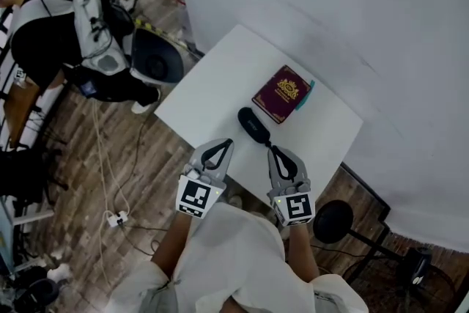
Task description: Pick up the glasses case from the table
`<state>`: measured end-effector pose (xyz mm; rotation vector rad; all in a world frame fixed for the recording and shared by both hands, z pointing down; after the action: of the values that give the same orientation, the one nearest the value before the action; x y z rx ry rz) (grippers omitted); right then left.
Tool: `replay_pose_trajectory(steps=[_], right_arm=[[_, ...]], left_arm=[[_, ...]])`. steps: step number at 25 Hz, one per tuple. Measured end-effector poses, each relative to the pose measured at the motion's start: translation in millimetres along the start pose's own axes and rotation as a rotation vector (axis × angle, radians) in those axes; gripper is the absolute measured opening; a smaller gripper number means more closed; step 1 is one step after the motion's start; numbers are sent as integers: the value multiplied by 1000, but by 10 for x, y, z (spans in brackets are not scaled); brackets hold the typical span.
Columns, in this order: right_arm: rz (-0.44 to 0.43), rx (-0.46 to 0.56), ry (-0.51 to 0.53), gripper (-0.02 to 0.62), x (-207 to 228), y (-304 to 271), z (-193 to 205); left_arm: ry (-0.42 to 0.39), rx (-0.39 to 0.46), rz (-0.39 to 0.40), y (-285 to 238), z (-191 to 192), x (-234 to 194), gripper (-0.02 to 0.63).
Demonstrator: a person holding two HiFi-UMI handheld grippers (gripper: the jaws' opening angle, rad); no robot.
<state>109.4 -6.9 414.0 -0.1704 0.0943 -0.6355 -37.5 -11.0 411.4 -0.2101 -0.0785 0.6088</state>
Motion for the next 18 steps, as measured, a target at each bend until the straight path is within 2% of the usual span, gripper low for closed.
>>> replay_pose_trajectory(steps=[9,18], right_arm=[[42,-123,-10,26,169,-466,255],[69,-247,-22,35,325,-770,612]], left_arm=[[22,-86,93,-421,232,-333,18],[48,-160,165,-767,500,-494,18]])
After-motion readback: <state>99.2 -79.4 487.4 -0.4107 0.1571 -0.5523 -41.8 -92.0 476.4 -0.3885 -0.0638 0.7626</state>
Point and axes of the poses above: the fingertips, and each gripper's own axes: y backward along the fingers, x to its right, z out of its underside, the point moved 4 cm from there along y, backward along the fingers, and after that the axes turned 1 degree about -x, right-handed, at the moved point
